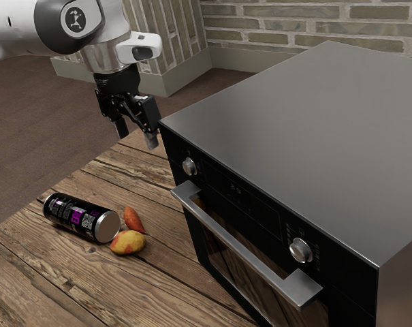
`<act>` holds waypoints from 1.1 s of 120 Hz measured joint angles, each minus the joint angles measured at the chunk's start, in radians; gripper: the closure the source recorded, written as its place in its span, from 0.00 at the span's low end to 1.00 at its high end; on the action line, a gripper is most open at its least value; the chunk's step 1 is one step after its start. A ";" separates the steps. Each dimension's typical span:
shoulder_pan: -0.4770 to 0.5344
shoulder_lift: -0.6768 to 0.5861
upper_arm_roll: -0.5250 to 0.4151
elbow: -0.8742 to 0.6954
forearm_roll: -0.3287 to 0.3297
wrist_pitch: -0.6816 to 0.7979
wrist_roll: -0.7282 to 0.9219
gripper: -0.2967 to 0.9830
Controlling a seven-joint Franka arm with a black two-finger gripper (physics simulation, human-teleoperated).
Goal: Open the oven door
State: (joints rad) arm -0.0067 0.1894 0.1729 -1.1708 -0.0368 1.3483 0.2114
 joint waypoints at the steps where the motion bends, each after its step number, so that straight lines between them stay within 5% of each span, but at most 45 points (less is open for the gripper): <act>1: 0.000 0.000 0.000 0.000 0.000 0.000 0.000 0.23; 36: 0.038 -0.019 0.002 0.006 -0.037 -0.002 0.000 0.23; 50: 0.010 -0.275 0.123 0.043 -0.082 -0.006 0.000 0.23; 64: 0.070 -0.509 0.154 0.051 -0.255 -0.128 -0.003 0.23; 74: 0.047 -0.658 -0.033 -0.074 -0.324 -0.105 0.146 0.23; 84: 0.040 -0.690 -0.220 -0.153 -0.326 -0.046 0.310 0.23; 101: 0.037 -0.950 -0.491 -0.655 -0.281 0.158 0.516 0.23; 132: 0.015 -0.962 -0.524 -0.839 -0.248 0.449 0.856 0.23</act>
State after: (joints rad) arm 0.0088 -0.7729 -0.3510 -2.0094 -0.2852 1.7969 1.0676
